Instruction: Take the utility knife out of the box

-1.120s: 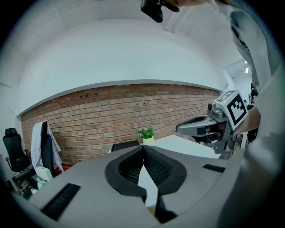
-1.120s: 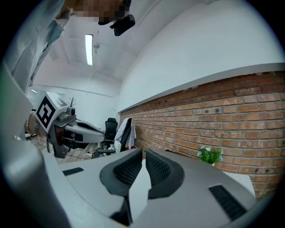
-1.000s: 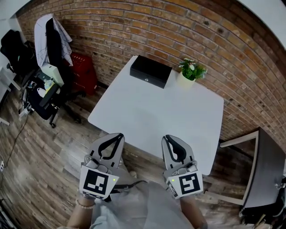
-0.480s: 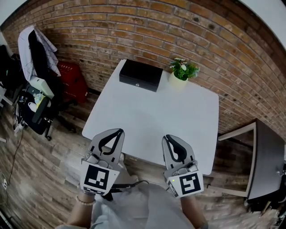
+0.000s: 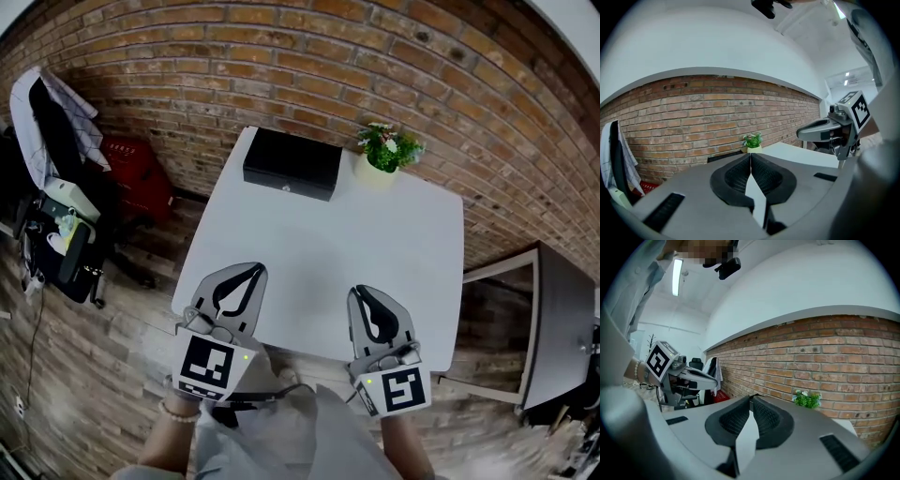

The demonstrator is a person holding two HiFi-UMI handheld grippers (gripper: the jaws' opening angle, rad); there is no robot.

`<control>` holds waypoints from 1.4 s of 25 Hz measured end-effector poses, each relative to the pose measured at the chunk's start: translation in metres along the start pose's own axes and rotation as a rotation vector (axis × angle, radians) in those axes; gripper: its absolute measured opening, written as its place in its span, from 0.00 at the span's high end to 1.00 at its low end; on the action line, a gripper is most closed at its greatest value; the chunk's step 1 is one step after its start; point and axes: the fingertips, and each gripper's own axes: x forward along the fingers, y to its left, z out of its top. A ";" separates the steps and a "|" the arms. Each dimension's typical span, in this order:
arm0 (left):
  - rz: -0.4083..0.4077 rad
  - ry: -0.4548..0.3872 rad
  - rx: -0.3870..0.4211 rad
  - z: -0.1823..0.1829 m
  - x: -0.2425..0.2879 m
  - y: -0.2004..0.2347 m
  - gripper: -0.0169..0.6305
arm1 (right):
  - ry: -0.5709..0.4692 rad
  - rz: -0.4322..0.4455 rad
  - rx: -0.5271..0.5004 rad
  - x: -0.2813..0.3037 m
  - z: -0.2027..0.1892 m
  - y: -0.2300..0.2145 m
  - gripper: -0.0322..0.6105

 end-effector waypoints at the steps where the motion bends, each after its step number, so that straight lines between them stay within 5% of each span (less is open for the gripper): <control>1: -0.008 0.001 -0.005 -0.002 0.006 0.005 0.95 | 0.006 -0.005 0.001 0.006 -0.001 -0.001 0.87; 17: -0.118 0.082 -0.030 -0.047 0.110 0.065 0.94 | 0.071 -0.063 0.015 0.091 -0.031 -0.019 0.87; 21: -0.133 0.110 -0.029 -0.059 0.138 0.075 0.87 | 0.048 -0.080 0.026 0.111 -0.034 -0.025 0.87; 35: -0.127 0.218 -0.086 -0.122 0.233 0.098 0.82 | 0.078 -0.096 0.062 0.155 -0.063 -0.041 0.87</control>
